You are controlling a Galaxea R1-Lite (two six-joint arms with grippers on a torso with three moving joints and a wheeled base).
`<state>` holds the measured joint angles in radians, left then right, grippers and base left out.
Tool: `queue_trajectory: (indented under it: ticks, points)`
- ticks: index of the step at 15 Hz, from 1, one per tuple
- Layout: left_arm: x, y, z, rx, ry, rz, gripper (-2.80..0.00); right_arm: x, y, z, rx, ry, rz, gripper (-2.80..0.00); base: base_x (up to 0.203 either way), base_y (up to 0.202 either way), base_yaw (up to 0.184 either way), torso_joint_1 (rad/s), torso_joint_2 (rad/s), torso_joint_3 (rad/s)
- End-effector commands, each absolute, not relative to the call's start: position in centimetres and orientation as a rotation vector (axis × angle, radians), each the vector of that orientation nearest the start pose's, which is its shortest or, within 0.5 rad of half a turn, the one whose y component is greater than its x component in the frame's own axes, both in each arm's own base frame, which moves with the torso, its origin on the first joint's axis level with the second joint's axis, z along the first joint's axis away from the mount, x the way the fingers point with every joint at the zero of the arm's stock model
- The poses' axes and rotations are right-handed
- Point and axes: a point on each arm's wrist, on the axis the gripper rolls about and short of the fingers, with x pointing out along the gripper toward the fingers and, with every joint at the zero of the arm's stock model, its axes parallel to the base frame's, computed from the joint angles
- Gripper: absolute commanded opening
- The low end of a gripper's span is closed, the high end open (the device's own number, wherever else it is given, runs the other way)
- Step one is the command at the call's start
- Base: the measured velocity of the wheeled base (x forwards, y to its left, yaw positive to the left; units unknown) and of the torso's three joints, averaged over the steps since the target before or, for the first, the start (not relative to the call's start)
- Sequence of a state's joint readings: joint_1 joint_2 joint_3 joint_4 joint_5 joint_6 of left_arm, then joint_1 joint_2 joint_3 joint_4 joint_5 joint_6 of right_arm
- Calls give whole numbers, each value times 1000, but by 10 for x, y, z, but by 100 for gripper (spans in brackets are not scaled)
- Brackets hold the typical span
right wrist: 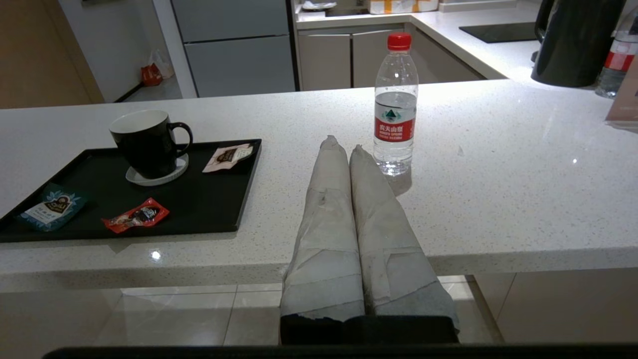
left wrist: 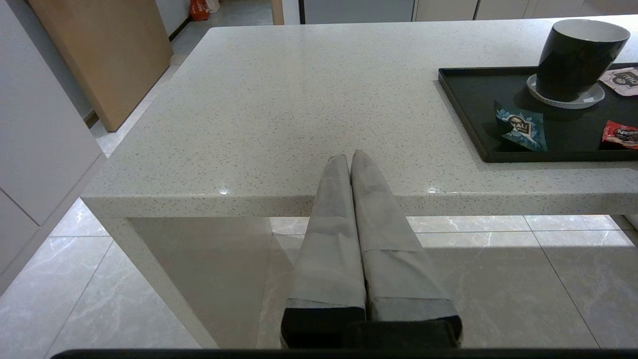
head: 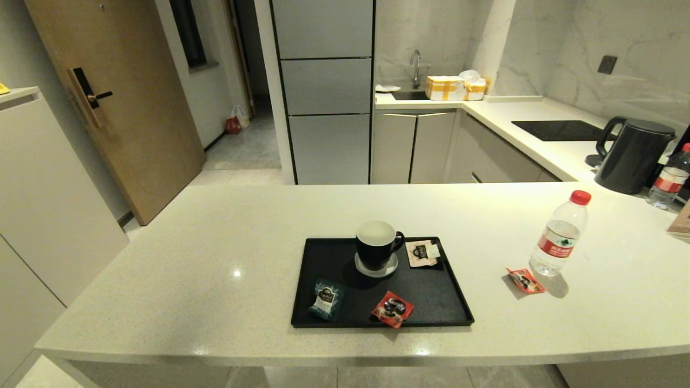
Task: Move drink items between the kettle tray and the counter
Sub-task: Return the tea bag to its original position
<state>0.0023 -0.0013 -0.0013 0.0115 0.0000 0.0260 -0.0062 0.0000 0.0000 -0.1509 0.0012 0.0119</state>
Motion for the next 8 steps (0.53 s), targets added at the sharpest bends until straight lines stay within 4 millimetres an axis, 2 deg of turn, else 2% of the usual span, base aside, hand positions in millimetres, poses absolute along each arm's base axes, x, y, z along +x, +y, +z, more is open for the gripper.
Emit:
queue_trajectory:
  ticks: [1,8]
  points:
    - [-23,0,75,26,11,2,-280,-20,0,80,7,-112,-3,-280,0,0,0,0,0,0]
    - [-23,0,75,26,11,3,-280,-20,0,77,4,-69,-8,-280,0,0,0,0,0,0]
